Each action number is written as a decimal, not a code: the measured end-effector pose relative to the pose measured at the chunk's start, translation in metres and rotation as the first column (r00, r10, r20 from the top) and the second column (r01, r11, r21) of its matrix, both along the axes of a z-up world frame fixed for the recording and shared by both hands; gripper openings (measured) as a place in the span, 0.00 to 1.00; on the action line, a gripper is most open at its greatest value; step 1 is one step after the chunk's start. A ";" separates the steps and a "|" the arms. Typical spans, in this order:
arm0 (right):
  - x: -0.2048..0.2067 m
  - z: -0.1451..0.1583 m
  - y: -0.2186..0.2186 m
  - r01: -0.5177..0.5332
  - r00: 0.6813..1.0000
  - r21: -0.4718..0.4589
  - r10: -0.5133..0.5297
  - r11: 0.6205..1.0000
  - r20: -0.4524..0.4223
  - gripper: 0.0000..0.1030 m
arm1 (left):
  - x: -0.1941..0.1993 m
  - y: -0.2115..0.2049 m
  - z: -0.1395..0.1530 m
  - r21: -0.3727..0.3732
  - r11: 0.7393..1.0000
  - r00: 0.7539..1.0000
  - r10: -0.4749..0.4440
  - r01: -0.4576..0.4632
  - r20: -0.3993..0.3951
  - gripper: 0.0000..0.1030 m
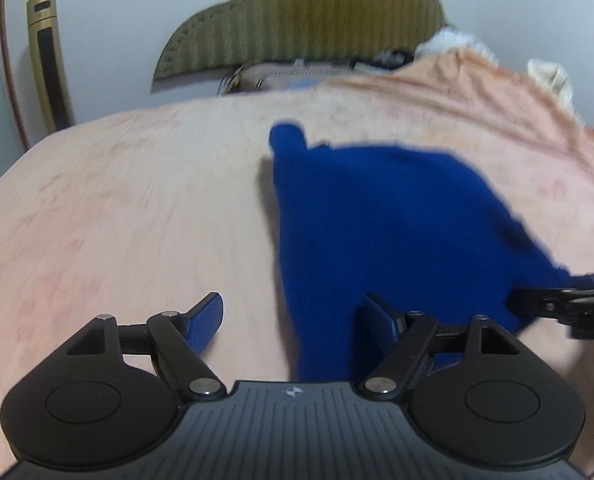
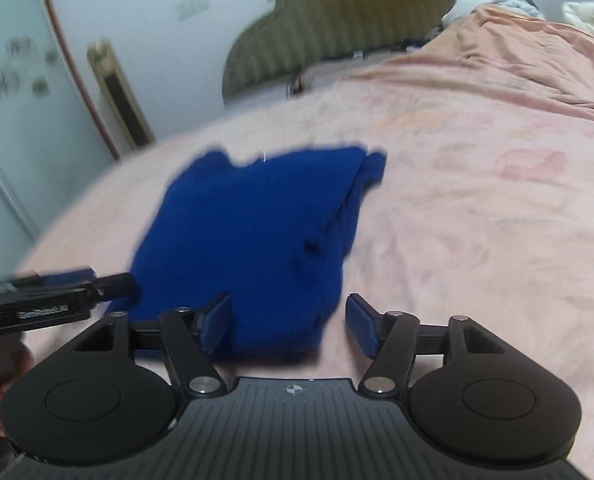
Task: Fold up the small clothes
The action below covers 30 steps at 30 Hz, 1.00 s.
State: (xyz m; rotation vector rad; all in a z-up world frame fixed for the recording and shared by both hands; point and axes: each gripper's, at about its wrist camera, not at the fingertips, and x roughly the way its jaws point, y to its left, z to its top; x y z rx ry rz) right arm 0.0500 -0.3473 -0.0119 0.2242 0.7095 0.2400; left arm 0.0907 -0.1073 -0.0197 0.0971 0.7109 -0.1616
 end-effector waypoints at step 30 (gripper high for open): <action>-0.075 -0.005 0.040 0.113 0.993 -0.154 -0.107 0.982 0.052 0.99 | -0.065 0.010 -0.023 -0.074 0.995 0.997 0.073 -0.073 -0.003 0.90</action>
